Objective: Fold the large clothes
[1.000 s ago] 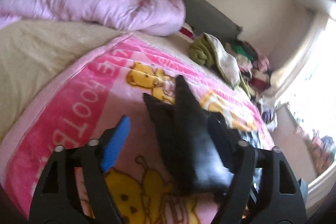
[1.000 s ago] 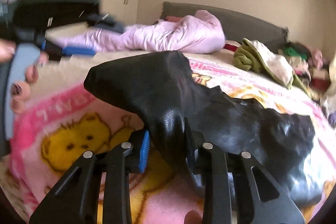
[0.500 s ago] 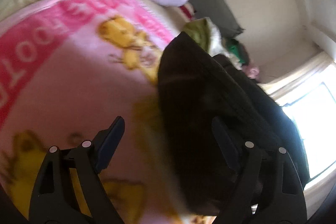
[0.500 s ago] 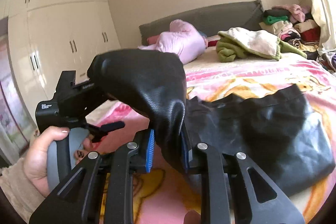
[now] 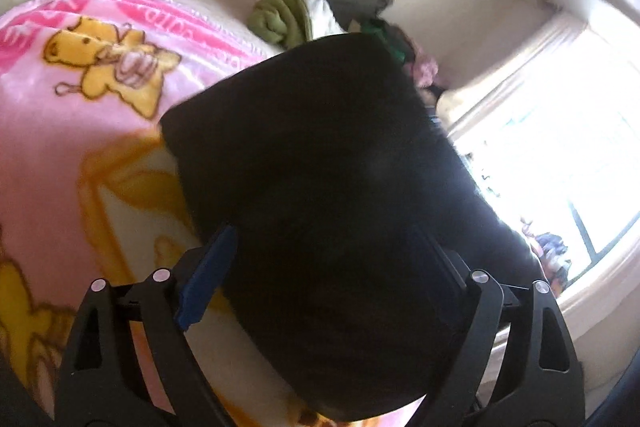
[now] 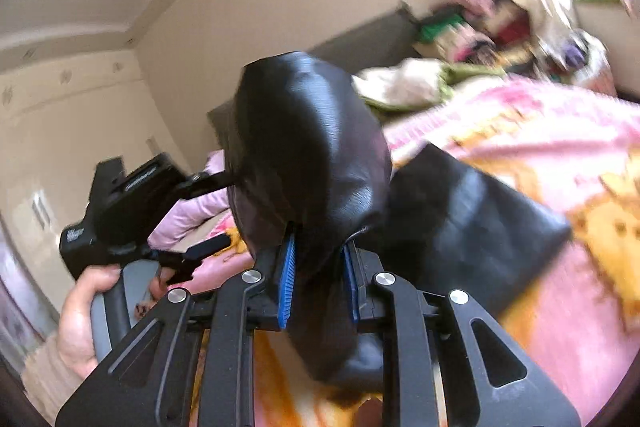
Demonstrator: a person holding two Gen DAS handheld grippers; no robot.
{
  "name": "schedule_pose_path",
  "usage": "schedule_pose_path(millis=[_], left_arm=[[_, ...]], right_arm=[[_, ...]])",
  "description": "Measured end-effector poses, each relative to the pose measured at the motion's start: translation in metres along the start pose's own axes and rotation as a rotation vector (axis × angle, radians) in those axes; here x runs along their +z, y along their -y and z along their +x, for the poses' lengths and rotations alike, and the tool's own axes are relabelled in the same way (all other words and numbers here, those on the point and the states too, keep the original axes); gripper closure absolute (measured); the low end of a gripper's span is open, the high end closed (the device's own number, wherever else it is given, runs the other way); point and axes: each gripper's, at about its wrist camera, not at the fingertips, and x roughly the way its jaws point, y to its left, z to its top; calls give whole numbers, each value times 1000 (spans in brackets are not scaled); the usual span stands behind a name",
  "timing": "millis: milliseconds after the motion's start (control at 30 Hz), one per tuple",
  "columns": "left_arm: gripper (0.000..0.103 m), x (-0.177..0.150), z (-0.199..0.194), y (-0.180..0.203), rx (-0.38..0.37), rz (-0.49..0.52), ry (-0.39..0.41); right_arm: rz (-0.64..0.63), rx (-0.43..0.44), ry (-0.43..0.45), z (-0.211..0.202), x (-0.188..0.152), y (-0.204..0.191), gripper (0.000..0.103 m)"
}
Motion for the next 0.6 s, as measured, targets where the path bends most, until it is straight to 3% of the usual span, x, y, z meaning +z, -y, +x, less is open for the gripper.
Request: schedule_pose_path(millis=[167, 233, 300, 333, 433, 533, 600], left_arm=[[22, -35, 34, -5, 56, 45, -111], [22, -49, 47, -4, 96, 88, -159], [21, -57, 50, -5, 119, 105, -156], [21, -58, 49, -5, 116, 101, -157], [21, -59, 48, -5, 113, 106, -160], [21, -61, 47, -3, 115, 111, -155], [21, -62, 46, -3, 116, 116, -155]], right_arm=[[261, 15, -135, 6, -13, 55, 82], [303, 47, -208, 11, -14, 62, 73], [305, 32, -262, 7, -6, 65, 23], [299, 18, -258, 4, 2, 66, 17], [252, 22, -232, -3, 43, 69, 10], [171, -12, -320, 21, 83, 67, 8], [85, -62, -432, 49, 102, 63, 8]])
